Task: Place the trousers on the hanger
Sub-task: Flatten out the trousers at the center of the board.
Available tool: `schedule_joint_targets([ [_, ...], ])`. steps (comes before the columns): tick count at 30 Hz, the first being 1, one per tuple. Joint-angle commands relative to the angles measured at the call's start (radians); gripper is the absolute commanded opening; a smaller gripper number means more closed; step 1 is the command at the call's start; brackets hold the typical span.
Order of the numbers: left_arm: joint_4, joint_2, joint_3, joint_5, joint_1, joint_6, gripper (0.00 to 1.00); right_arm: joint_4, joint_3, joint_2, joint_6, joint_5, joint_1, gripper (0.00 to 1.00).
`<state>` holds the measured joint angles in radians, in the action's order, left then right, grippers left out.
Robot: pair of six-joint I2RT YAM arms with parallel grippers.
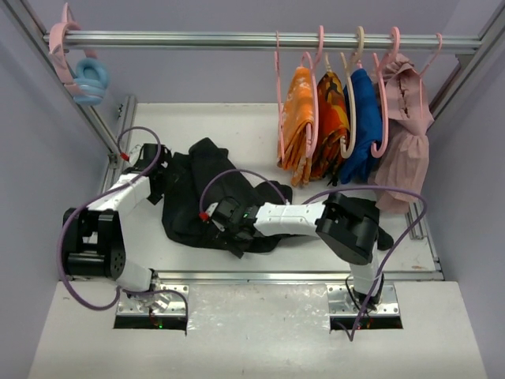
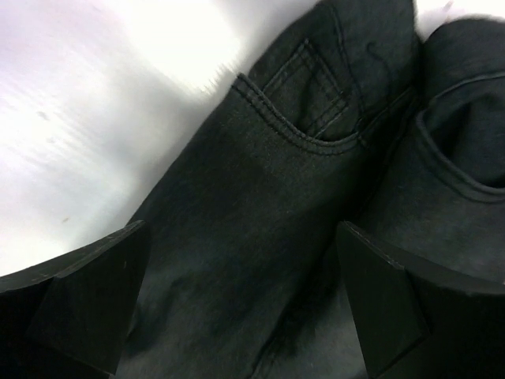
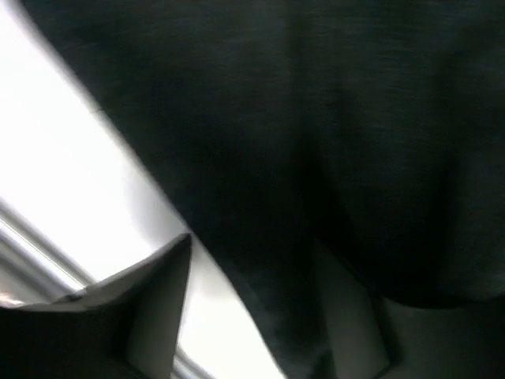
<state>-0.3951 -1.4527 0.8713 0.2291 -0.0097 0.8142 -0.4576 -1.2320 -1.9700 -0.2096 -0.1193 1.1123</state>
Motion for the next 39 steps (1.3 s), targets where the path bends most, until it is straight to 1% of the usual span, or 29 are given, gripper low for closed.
schedule_joint_targets([
  [1, 0.133, -0.105, 0.000, -0.088, 0.010, -0.029, 0.98, -0.019, 0.094, 0.031, 0.024, -0.037, -0.065, 0.24],
  [2, 0.146, -0.120, -0.003, -0.096, 0.010, -0.034, 0.95, -0.028, 0.110, 0.054, 0.021, -0.027, -0.066, 0.11],
  [3, 0.157, -0.136, -0.006, -0.105, 0.010, -0.036, 0.92, -0.039, 0.130, 0.080, 0.017, -0.024, -0.065, 0.01],
  [6, 0.200, -0.169, -0.015, -0.124, 0.009, -0.045, 0.85, -0.041, 0.253, 0.195, -0.015, -0.027, -0.056, 0.00],
  [7, 0.208, -0.178, -0.014, -0.134, 0.008, -0.048, 0.77, -0.053, 0.293, 0.272, -0.027, -0.040, -0.058, 0.00],
  [9, 0.227, -0.194, -0.011, -0.160, 0.005, -0.053, 0.57, -0.095, 0.374, 0.438, -0.055, -0.072, -0.072, 0.00],
  [11, 0.242, -0.195, -0.013, -0.162, -0.003, -0.051, 0.40, -0.145, 0.411, 0.525, -0.077, -0.065, -0.100, 0.00],
  [14, 0.249, -0.202, -0.011, -0.157, -0.026, -0.040, 0.23, -0.246, 0.437, 0.690, -0.086, -0.045, -0.142, 0.00],
  [15, 0.251, -0.202, -0.012, -0.156, -0.031, -0.040, 0.22, -0.276, 0.437, 0.722, -0.088, -0.050, -0.150, 0.00],
  [17, 0.251, -0.199, -0.023, -0.151, -0.051, -0.040, 0.05, -0.379, 0.424, 0.769, -0.100, -0.087, -0.171, 0.00],
  [18, 0.251, -0.191, -0.035, -0.147, -0.061, -0.033, 0.02, -0.416, 0.420, 0.791, -0.101, -0.105, -0.176, 0.00],
  [19, 0.252, -0.178, -0.052, -0.141, -0.072, -0.024, 0.00, -0.442, 0.417, 0.810, -0.102, -0.115, -0.182, 0.01],
  [21, 0.255, -0.137, -0.099, -0.117, -0.093, 0.005, 0.01, -0.460, 0.413, 0.831, -0.102, -0.112, -0.193, 0.06],
  [22, 0.256, -0.111, -0.121, -0.097, -0.101, 0.023, 0.10, -0.464, 0.412, 0.832, -0.103, -0.109, -0.194, 0.09],
  [23, 0.255, -0.086, -0.140, -0.075, -0.105, 0.041, 0.27, -0.467, 0.410, 0.830, -0.105, -0.109, -0.194, 0.13],
  [25, 0.247, -0.059, -0.146, -0.029, -0.107, 0.055, 0.83, -0.467, 0.406, 0.821, -0.108, -0.105, -0.195, 0.24],
  [26, 0.246, -0.056, -0.134, -0.010, -0.105, 0.057, 0.98, -0.467, 0.405, 0.820, -0.108, -0.106, -0.195, 0.26],
  [27, 0.232, -0.064, -0.114, -0.001, -0.104, 0.052, 1.00, -0.467, 0.406, 0.822, -0.111, -0.106, -0.195, 0.29],
  [29, 0.226, -0.119, -0.039, -0.005, -0.102, 0.012, 1.00, -0.472, 0.407, 0.845, -0.117, -0.115, -0.193, 0.34],
  [30, 0.227, -0.127, -0.032, -0.007, -0.102, 0.007, 1.00, -0.472, 0.406, 0.849, -0.117, -0.116, -0.193, 0.37],
  [31, 0.237, -0.192, 0.018, -0.020, -0.102, -0.001, 1.00, -0.471, 0.404, 0.875, -0.119, -0.123, -0.193, 0.39],
  [32, 0.234, -0.224, 0.041, -0.023, -0.104, -0.001, 0.99, -0.472, 0.402, 0.882, -0.119, -0.119, -0.195, 0.40],
  [33, 0.234, -0.253, 0.058, -0.030, -0.104, -0.001, 0.96, -0.471, 0.402, 0.889, -0.119, -0.118, -0.195, 0.41],
  [35, 0.231, -0.338, 0.095, -0.064, -0.105, 0.000, 0.67, -0.470, 0.411, 0.906, -0.116, -0.113, -0.195, 0.43],
  [36, 0.239, -0.359, 0.092, -0.075, -0.108, 0.007, 0.56, -0.469, 0.411, 0.915, -0.117, -0.112, -0.195, 0.44],
  [37, 0.249, -0.372, 0.087, -0.079, -0.112, 0.011, 0.47, -0.468, 0.411, 0.921, -0.116, -0.111, -0.195, 0.45],
  [38, 0.261, -0.377, 0.078, -0.079, -0.116, 0.014, 0.41, -0.468, 0.411, 0.925, -0.115, -0.109, -0.195, 0.47],
  [39, 0.271, -0.378, 0.069, -0.078, -0.118, 0.019, 0.33, -0.468, 0.411, 0.929, -0.113, -0.113, -0.194, 0.50],
])
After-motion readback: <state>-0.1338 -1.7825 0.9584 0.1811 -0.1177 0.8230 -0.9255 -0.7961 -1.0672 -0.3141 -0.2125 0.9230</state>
